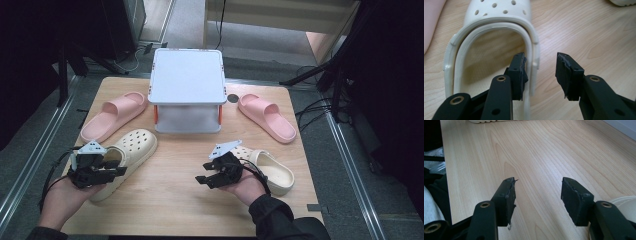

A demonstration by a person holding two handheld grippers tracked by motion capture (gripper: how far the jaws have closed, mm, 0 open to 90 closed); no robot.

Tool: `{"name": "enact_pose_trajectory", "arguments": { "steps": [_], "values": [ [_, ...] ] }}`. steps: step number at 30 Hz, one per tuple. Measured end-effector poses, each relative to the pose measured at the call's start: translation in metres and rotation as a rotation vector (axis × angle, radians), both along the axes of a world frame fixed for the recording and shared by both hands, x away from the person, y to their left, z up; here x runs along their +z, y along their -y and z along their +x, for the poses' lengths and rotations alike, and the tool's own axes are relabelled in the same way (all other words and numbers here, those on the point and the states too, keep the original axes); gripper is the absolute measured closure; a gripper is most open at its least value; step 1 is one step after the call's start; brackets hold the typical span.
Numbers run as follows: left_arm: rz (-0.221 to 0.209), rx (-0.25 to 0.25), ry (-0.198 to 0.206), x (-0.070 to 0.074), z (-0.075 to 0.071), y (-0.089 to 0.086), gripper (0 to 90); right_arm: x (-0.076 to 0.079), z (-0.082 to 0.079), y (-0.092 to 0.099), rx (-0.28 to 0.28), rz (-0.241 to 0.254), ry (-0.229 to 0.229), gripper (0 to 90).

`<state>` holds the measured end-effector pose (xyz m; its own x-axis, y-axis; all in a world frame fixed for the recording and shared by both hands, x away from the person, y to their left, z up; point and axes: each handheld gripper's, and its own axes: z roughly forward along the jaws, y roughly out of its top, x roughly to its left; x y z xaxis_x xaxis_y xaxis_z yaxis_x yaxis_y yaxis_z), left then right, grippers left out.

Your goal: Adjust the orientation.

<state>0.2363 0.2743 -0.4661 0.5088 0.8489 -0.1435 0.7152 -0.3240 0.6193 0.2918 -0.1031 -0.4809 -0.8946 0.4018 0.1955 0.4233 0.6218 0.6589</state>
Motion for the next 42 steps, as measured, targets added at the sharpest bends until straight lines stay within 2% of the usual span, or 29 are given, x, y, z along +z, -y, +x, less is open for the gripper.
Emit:
{"name": "enact_pose_trajectory", "arguments": {
  "steps": [3, 7, 9, 10, 11, 12, 14, 16, 20, 28, 36, 42],
  "values": [
    [0.008, 0.010, -0.011, -0.006, 0.008, 0.000, 60.3, -0.001, 0.000, 0.000, 0.002, -0.003, 0.000, 45.4],
    [-0.003, 0.018, -0.038, -0.014, 0.017, 0.000, 63.2, -0.001, 0.000, -0.001, 0.000, -0.006, -0.003, 45.3],
    [-0.038, 0.020, -0.065, -0.018, 0.022, 0.001, 66.2, -0.002, 0.000, -0.002, 0.002, -0.007, -0.003, 45.4],
    [-0.041, 0.014, -0.070, -0.018, 0.023, 0.003, 69.1, -0.002, 0.000, -0.002, 0.004, -0.008, -0.005, 45.4],
    [-0.041, 0.014, -0.070, -0.018, 0.023, 0.003, 72.4, -0.002, 0.000, -0.002, 0.005, -0.007, -0.006, 45.4],
    [-0.013, 0.015, -0.062, -0.017, 0.023, 0.006, 73.9, -0.002, 0.000, -0.002, 0.005, -0.006, -0.007, 45.5],
    [0.011, 0.022, -0.041, -0.013, 0.022, 0.007, 76.2, -0.002, 0.000, -0.002, 0.004, -0.005, -0.007, 45.8],
    [0.020, 0.041, -0.016, -0.006, 0.022, 0.007, 77.1, -0.002, 0.000, -0.002, 0.002, -0.002, -0.002, 45.9],
    [0.006, 0.037, -0.018, -0.001, 0.020, 0.010, 77.3, -0.001, 0.001, -0.001, 0.001, 0.002, -0.003, 46.0],
    [-0.031, -0.028, -0.009, 0.011, 0.018, 0.031, 77.3, -0.002, 0.000, 0.001, -0.007, -0.002, -0.004, 46.0],
    [-0.027, -0.102, -0.003, 0.016, 0.024, 0.062, 77.3, -0.002, -0.003, 0.009, -0.036, -0.009, -0.001, 46.2],
    [-0.026, -0.144, 0.026, 0.017, 0.031, 0.084, 77.2, -0.003, -0.007, 0.018, -0.061, -0.007, 0.004, 46.2]
  ]
}}
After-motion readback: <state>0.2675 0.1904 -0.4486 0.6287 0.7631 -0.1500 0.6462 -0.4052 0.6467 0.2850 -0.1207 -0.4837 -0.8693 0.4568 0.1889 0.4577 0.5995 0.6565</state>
